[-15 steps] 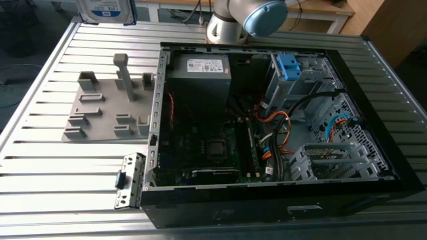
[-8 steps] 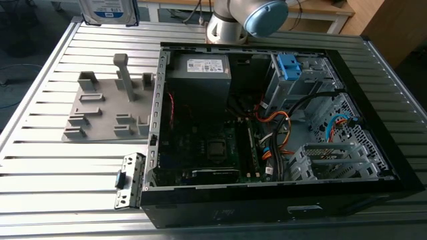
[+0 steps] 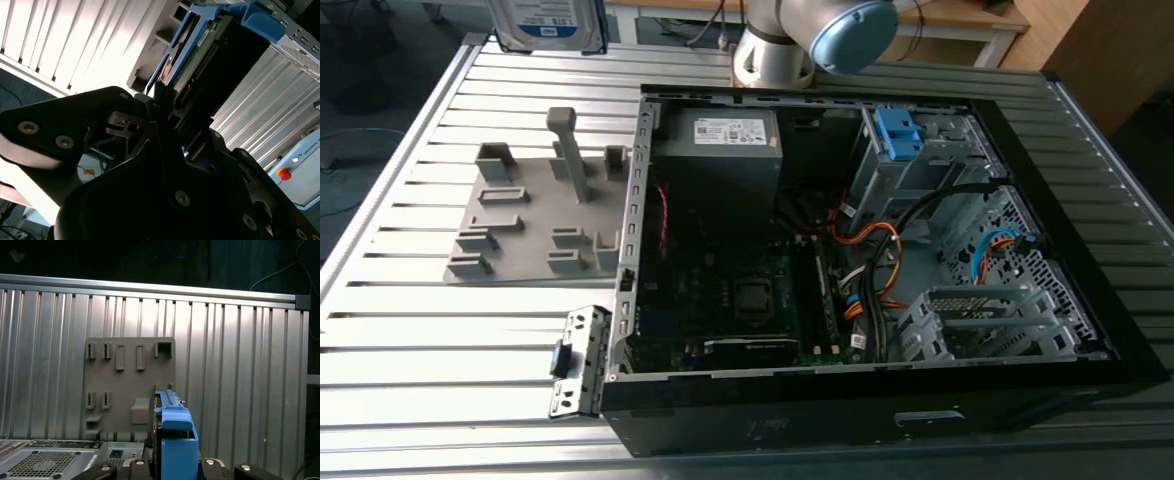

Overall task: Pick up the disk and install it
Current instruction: 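Pick up the disk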

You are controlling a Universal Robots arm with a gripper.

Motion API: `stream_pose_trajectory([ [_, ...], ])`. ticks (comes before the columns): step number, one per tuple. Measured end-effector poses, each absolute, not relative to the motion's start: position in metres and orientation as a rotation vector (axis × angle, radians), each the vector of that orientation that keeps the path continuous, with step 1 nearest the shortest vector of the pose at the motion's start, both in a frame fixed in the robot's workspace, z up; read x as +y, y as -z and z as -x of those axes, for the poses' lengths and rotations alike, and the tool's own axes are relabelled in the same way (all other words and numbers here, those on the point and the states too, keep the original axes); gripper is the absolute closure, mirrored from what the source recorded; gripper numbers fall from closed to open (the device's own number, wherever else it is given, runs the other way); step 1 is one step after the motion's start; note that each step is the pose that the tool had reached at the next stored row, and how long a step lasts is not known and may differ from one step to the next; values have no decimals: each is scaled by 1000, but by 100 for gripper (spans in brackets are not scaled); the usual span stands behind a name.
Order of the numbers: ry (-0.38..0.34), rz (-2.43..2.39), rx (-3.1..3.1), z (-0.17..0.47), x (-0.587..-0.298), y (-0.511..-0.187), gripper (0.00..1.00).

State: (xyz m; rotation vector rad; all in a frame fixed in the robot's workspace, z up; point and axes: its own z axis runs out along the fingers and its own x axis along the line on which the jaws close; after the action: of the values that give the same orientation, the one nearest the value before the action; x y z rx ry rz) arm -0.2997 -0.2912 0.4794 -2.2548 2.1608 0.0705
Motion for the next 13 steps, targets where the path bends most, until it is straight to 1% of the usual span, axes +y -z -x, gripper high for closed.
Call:
stream_pose_trajectory([
  [13, -71, 2255, 2161, 279, -293, -479, 64],
])
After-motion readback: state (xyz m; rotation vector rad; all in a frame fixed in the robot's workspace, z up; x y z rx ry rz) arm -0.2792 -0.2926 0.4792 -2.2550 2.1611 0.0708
